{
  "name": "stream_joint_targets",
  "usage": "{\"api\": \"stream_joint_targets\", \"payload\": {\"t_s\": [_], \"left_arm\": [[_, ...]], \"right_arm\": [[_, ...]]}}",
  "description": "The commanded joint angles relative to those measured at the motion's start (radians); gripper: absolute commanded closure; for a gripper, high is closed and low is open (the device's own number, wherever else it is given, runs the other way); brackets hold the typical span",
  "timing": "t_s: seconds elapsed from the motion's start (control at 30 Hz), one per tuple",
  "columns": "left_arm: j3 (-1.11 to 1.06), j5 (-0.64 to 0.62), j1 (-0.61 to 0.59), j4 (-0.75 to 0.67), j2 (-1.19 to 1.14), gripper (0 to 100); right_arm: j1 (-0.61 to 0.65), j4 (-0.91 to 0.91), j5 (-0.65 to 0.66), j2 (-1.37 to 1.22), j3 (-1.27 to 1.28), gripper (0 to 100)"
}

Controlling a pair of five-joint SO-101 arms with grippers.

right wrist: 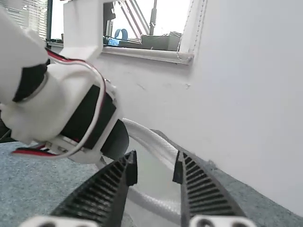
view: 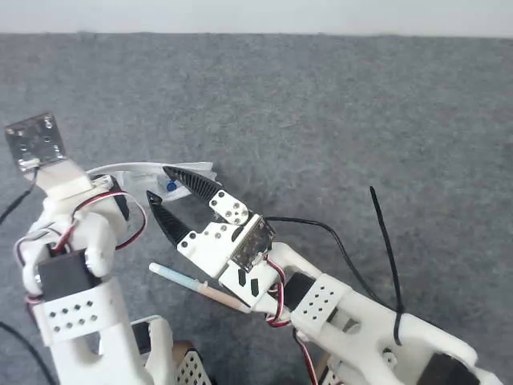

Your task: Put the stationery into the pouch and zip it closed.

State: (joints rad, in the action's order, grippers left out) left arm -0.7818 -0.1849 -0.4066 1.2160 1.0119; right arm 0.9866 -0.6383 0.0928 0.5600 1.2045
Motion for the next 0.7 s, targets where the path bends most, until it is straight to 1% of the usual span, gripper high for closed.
{"api": "stream_joint_targets", "payload": {"t_s": [0.0,0.23,0.33,0.53,0.67], "left_arm": [[-0.007,0.005,-0.009,-0.031,-0.017,99],[-0.019,0.005,-0.009,-0.043,-0.017,99],[-0.035,0.005,-0.009,-0.064,-0.017,99],[-0.038,0.005,-0.009,-0.061,-0.017,99],[-0.038,0.005,-0.009,-0.061,-0.017,99]], "right_arm": [[-0.021,-0.012,-0.012,-0.004,-0.002,88.9],[-0.022,-0.008,-0.011,0.012,0.002,89.1],[-0.021,0.061,-0.012,0.096,0.020,89.3],[-0.022,0.409,-0.015,0.332,-0.011,89.3],[-0.022,0.636,-0.015,0.437,-0.057,89.3]]}}
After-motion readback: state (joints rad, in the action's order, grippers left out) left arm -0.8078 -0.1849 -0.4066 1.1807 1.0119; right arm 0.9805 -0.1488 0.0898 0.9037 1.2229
